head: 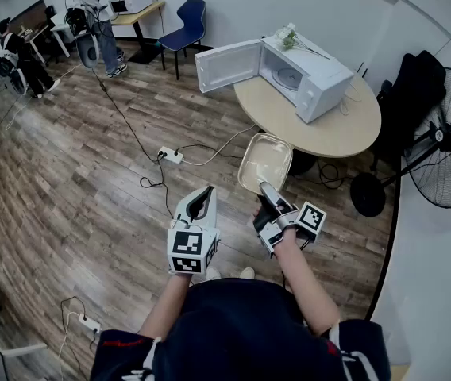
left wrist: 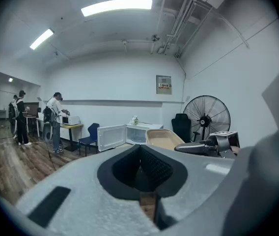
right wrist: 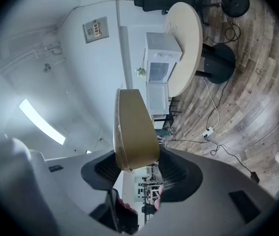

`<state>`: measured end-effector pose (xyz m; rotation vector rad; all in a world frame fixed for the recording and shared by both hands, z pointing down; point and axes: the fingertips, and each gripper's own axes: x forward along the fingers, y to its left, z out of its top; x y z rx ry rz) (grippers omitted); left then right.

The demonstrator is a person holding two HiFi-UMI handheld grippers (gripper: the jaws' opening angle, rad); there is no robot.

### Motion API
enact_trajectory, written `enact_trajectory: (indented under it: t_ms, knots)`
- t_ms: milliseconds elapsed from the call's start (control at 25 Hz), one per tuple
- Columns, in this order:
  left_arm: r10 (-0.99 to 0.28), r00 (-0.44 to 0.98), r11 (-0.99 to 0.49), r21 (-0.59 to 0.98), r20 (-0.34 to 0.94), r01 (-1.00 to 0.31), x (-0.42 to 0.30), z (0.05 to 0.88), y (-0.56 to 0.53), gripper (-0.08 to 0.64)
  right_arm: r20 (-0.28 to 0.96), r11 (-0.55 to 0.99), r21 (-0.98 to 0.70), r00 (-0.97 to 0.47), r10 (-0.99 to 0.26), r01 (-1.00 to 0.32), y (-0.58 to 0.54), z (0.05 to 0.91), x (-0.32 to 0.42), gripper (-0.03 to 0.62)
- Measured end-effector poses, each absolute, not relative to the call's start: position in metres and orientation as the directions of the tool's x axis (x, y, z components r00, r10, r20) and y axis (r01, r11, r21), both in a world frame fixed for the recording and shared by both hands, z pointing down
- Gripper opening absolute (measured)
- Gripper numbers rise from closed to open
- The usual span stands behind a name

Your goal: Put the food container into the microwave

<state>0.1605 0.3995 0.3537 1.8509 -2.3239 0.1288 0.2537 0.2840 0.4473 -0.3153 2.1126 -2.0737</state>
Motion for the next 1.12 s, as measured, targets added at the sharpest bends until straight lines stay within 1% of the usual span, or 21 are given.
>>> enact_trajectory:
  t_ms: [160,520,880,1120]
  knots:
    - [-0.958,-0.214,0.225,0.039,0.191,-0.974,0.162,0.357,0.401,0.015,0.041,-0.007,-0.999,-0.962,-0.269,-0.040,0.284,0.452,0.256,0.227]
    - [-0.957,-0.214,0.225,0.034,0.198,-0.974,0.177,0.358,0.390,0.015,0.021,-0.041,-0.999,-0.964,-0.265,-0.011,0.277,0.452,0.270,0.227]
    - [-0.954,-0.221,0.231,0.029,0.202,-0.972,0.204,0.365,0.383,0.015,0.013,-0.046,-0.999,-0.969,-0.246,-0.002,0.272,0.460,0.292,0.228]
    - [-0.950,-0.207,0.220,0.033,0.234,-0.975,0.222,0.380,0.382,0.015,0.010,-0.067,-0.998,-0.968,-0.251,0.007,0.270,0.463,0.303,0.228]
